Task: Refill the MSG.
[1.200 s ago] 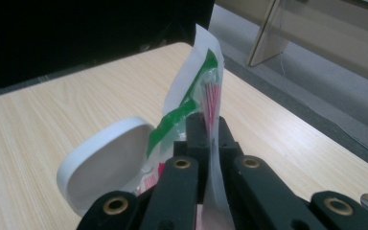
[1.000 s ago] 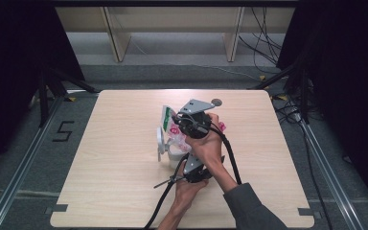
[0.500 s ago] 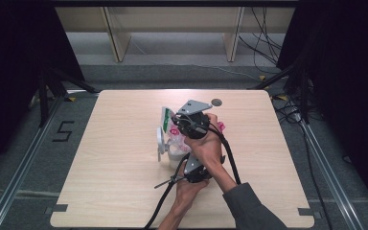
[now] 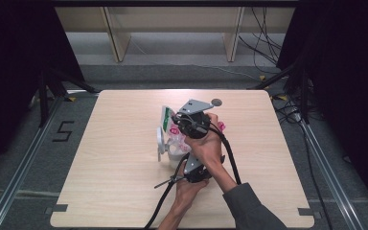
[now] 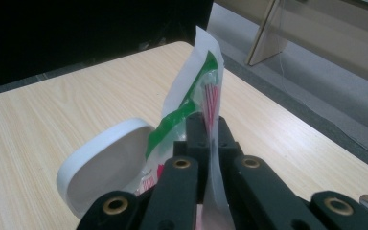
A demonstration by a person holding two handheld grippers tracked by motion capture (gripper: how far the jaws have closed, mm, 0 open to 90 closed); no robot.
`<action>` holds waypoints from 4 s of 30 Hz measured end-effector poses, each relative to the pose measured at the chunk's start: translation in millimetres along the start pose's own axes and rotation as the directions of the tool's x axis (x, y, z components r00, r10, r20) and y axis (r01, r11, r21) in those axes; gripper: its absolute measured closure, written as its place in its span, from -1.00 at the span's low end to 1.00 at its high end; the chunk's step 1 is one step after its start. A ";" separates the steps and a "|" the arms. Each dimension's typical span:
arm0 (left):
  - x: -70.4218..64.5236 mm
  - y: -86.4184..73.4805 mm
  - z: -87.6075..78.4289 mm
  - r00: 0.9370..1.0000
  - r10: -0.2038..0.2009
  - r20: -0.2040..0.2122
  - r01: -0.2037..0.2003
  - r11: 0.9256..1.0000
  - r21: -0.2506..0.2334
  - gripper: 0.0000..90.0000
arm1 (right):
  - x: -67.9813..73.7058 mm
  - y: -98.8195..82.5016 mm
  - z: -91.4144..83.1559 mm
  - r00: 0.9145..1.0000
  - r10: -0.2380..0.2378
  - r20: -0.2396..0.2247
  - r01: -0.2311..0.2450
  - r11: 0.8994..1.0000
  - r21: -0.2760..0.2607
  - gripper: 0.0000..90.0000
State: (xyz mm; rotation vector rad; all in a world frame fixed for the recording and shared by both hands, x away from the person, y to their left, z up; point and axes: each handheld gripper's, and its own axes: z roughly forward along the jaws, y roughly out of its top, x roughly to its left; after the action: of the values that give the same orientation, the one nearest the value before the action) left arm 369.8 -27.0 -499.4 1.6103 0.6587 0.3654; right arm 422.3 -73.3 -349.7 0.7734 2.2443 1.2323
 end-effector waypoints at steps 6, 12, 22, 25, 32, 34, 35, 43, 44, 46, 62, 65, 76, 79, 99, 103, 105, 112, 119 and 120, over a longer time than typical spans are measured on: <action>-0.3 0.0 -0.1 1.000 -0.012 0.006 0.012 1.000 -0.006 0.71 | 1.4 -0.4 1.5 1.000 0.000 0.005 0.000 1.000 -0.006 1.00; 0.2 0.1 0.0 1.000 0.000 -0.003 0.000 1.000 -0.005 0.71 | 2.7 -0.1 0.9 1.000 0.006 0.003 -0.006 1.000 -0.005 1.00; -0.3 0.3 0.7 1.000 -0.013 0.006 0.013 1.000 -0.016 0.71 | 4.5 0.5 1.1 1.000 -0.015 -0.002 0.015 1.000 -0.002 1.00; 0.3 0.9 -0.5 1.000 -0.008 0.005 0.008 1.000 -0.009 0.71 | 4.1 0.4 0.9 1.000 0.001 0.001 -0.001 1.000 -0.009 1.00; 0.2 0.4 0.5 1.000 -0.012 0.008 0.012 1.000 -0.016 0.71 | 3.8 0.9 1.3 1.000 -0.025 -0.005 0.025 1.000 0.004 1.00; 0.7 0.7 0.3 1.000 -0.009 0.005 0.009 1.000 -0.015 0.71 | 5.0 0.9 0.5 1.000 -0.012 0.001 0.012 1.000 -0.011 1.00; 0.7 1.1 0.4 1.000 -0.010 0.006 0.010 1.000 -0.014 0.71 | 4.5 1.3 0.1 1.000 -0.022 -0.004 0.022 1.000 -0.015 1.00; 0.6 1.5 0.7 1.000 -0.011 0.008 0.011 1.000 -0.012 0.71 | 4.8 1.3 0.9 1.000 -0.014 -0.004 0.014 1.000 -0.001 1.00; 0.8 1.5 0.7 1.000 -0.012 0.009 0.012 1.000 -0.012 0.71 | 4.9 1.2 0.6 1.000 -0.012 0.003 0.012 1.000 -0.009 1.00; 0.3 0.9 1.3 1.000 -0.018 0.011 0.018 1.000 -0.010 0.71 | 4.7 1.0 0.8 1.000 -0.016 -0.005 0.016 1.000 -0.001 1.00; -1.7 1.2 2.9 0.999 -0.050 0.018 0.050 0.998 -0.044 0.71 | 7.3 2.0 1.1 1.000 -0.027 0.001 0.027 1.000 0.001 1.00; 0.5 0.9 1.1 1.000 -0.019 0.009 0.019 1.000 -0.017 0.71 | 6.0 0.9 3.2 1.000 -0.031 0.002 0.031 1.000 -0.001 1.00; 0.4 0.8 0.3 1.000 -0.007 0.004 0.007 1.000 -0.011 0.71 | 5.0 0.6 -0.3 1.000 -0.001 -0.005 0.000 1.000 -0.021 1.00; 0.4 1.1 -0.3 1.000 -0.007 0.008 0.007 1.000 -0.005 0.71 | 3.6 1.0 -0.7 1.000 -0.013 -0.013 0.013 1.000 -0.016 1.00; 0.1 -0.3 0.4 1.000 -0.025 0.011 0.025 0.999 -0.027 0.71 | 6.5 1.0 3.0 1.000 -0.020 -0.001 0.020 1.000 -0.003 1.00; 0.3 0.5 -0.2 1.000 -0.015 0.008 0.016 1.000 -0.027 0.71 | 5.6 1.9 0.7 1.000 -0.012 -0.010 0.012 1.000 -0.008 1.00; 0.0 0.2 0.3 1.000 -0.023 0.013 0.023 0.999 -0.028 0.71 | 5.8 1.8 0.8 1.000 -0.014 -0.011 0.014 1.000 0.000 1.00; -0.6 1.6 0.0 1.000 -0.020 0.012 0.020 0.999 -0.027 0.71 | 6.9 2.2 2.1 1.000 -0.022 -0.004 0.022 1.000 -0.008 1.00; -0.9 2.1 -0.1 1.000 -0.016 0.009 0.016 0.999 -0.031 0.71 | 5.2 3.1 1.9 0.999 -0.033 -0.018 0.033 0.999 0.002 1.00; -0.9 2.7 -0.5 1.000 -0.017 0.010 0.018 0.999 -0.031 0.71 | 5.2 3.2 2.0 1.000 -0.030 -0.008 0.030 0.999 -0.013 1.00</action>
State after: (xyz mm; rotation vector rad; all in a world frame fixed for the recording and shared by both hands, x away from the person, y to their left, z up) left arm 369.4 -27.3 -496.5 1.5750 0.6564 0.3534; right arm 420.5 -67.2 -348.6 0.7285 2.2446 1.2364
